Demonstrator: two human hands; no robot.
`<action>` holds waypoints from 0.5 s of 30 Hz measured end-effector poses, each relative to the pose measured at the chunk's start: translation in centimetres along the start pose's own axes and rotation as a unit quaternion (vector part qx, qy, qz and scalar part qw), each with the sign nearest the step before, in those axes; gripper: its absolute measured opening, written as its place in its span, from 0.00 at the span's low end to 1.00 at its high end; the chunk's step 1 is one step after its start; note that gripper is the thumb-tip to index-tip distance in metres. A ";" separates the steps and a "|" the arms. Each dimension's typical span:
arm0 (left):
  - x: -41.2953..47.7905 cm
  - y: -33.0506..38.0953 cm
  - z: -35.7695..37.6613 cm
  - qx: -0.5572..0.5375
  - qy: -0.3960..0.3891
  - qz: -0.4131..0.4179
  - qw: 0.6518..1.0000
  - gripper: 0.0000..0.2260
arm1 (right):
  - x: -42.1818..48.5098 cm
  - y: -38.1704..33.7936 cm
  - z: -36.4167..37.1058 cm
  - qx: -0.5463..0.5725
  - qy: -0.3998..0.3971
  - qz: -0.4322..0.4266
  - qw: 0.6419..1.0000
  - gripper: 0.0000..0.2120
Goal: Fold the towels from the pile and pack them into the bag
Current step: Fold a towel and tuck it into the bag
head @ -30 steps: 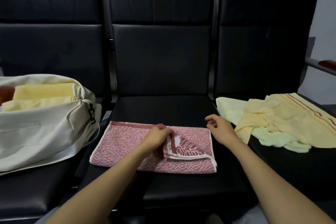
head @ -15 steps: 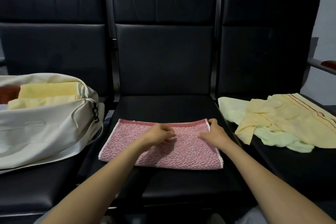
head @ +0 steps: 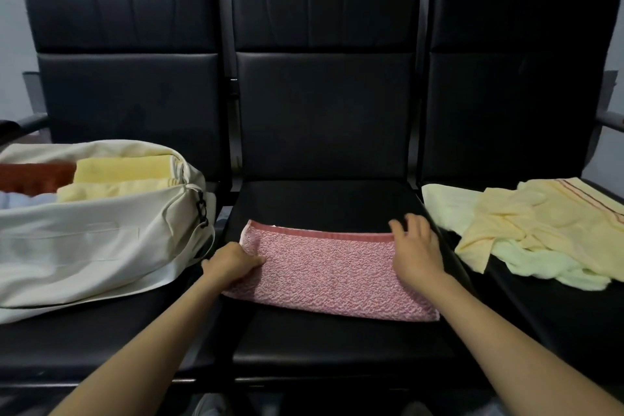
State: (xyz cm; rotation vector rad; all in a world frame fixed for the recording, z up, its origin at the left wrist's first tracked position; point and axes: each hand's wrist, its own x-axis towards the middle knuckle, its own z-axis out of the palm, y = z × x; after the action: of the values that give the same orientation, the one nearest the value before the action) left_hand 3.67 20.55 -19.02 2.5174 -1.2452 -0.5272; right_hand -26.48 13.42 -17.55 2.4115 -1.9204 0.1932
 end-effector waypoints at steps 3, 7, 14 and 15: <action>-0.2 0.2 -0.8 -0.079 -0.012 0.032 0.996 0.16 | -1.0 -1.7 -0.1 0.112 -0.038 -0.121 0.986 0.22; -1.0 1.2 -3.1 -0.381 -0.092 0.028 0.920 0.14 | -2.3 -4.3 0.5 0.108 -0.195 -0.227 0.948 0.27; -4.5 5.5 -5.5 -0.581 -0.227 0.075 0.778 0.12 | -1.7 -9.9 2.3 0.054 -0.191 -0.292 0.935 0.27; -4.9 6.1 -5.2 -0.561 -0.242 0.088 0.787 0.12 | -1.5 -10.6 2.5 0.059 -0.197 -0.302 0.931 0.28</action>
State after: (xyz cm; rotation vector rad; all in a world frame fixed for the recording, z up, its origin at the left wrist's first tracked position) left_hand -1.05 21.33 -10.92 1.2615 -0.8361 -1.4045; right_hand -16.31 17.01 -19.86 3.1729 -1.1779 -0.2299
